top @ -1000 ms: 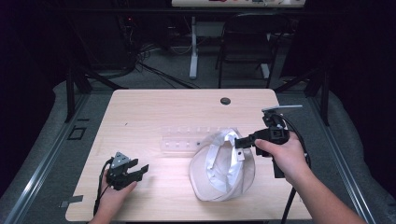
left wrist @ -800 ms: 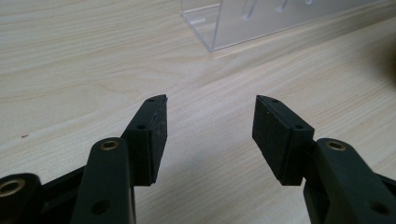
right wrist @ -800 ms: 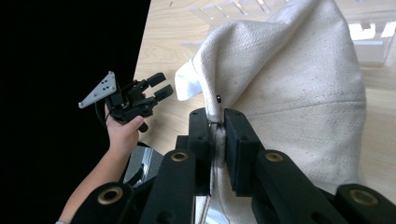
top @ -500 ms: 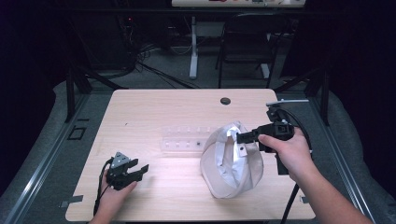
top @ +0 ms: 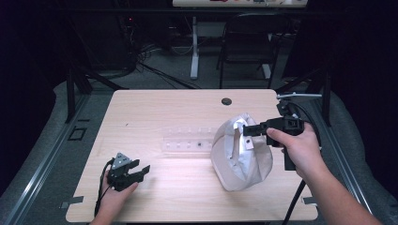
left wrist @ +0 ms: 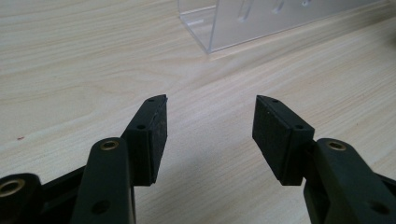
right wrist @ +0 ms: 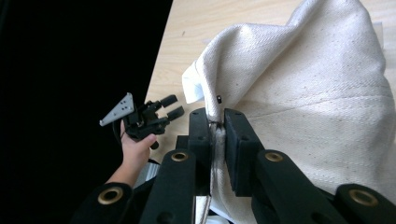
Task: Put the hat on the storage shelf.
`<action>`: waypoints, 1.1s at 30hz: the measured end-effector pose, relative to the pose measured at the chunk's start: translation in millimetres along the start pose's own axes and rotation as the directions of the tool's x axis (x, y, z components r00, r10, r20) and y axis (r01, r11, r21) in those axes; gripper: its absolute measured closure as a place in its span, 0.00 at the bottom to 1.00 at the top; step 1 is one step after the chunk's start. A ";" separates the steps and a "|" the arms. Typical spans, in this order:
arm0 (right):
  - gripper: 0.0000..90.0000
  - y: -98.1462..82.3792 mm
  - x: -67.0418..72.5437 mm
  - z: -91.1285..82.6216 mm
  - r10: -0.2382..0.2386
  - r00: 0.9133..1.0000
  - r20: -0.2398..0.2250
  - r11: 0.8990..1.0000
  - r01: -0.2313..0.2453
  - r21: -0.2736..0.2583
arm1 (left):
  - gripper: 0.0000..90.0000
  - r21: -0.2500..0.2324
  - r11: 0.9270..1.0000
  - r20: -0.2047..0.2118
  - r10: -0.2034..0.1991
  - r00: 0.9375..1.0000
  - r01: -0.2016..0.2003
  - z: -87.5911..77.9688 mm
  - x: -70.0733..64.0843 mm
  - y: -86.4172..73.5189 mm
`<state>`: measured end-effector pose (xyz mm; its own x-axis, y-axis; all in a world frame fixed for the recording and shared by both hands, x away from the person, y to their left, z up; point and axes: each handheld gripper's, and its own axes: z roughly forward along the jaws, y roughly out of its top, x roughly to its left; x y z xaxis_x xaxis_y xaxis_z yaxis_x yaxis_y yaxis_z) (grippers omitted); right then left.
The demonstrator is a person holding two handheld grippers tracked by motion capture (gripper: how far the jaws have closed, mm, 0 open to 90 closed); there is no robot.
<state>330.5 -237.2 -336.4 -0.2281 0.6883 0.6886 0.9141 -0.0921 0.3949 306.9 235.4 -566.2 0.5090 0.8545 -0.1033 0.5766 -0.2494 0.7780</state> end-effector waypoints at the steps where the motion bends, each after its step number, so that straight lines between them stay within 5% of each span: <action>1: 0.91 0.9 0.3 -1.2 -0.003 1.000 0.000 1.000 0.003 -0.003 | 0.51 0.000 1.000 0.000 0.000 1.000 0.000 0.0 0.0 0.0; 14: 0.91 20.0 12.3 -12.7 -0.013 0.999 -0.045 0.997 0.009 -0.077 | 0.51 0.003 1.000 0.000 0.006 1.000 -0.006 0.2 -0.1 0.1; 33: 0.91 53.8 32.5 -18.7 -0.015 1.000 -0.026 0.989 0.011 -0.149 | 0.52 -0.025 0.999 0.009 0.029 1.000 -0.029 -0.1 -9.8 4.4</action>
<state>366.0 -233.3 -281.4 -0.2502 0.6704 0.6985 0.8517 -0.1907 0.4881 304.4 226.0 -561.7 0.5311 0.8429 -0.0864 0.5458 -0.2624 0.7957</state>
